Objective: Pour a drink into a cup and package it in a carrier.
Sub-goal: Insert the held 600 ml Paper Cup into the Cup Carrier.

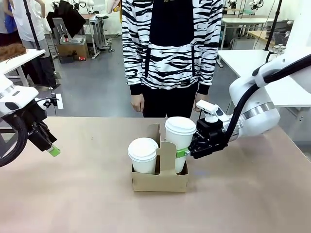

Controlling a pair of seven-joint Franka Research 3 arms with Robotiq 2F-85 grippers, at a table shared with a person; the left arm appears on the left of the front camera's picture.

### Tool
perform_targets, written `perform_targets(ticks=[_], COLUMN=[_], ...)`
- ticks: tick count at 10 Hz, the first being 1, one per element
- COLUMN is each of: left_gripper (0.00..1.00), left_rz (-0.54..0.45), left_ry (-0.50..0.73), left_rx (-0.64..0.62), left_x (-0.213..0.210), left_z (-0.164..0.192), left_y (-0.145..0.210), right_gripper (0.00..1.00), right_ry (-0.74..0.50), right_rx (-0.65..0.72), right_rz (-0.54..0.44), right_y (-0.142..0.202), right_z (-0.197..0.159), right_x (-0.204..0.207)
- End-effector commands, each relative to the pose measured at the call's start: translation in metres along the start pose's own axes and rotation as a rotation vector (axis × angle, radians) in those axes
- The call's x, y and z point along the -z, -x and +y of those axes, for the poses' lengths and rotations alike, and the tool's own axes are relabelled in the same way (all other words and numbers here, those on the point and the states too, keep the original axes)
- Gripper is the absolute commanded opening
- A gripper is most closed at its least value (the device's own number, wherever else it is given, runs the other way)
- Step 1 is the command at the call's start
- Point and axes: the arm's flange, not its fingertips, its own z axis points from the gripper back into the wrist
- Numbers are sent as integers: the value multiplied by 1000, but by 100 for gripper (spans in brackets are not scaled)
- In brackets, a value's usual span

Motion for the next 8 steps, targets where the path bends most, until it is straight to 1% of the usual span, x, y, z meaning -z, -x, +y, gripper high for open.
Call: perform_targets(ticks=[1,2,6,8], left_gripper=[100,100,100,100], left_rz=[-28,0,0,0], left_ry=[17,0,0,0], left_rx=[-36,0,0,0], left_x=[0,0,0,0], left_z=[9,0,0,0], left_y=[4,0,0,0], right_gripper=[80,80,80,80], right_ry=[-55,-67,-102,-103], right_rx=[-43,-44,-45,-53], right_rz=[5,15,46,65], right_y=[4,10,27,30], right_z=[-5,-7,-10,-11], right_x=[-7,-7,2,4])
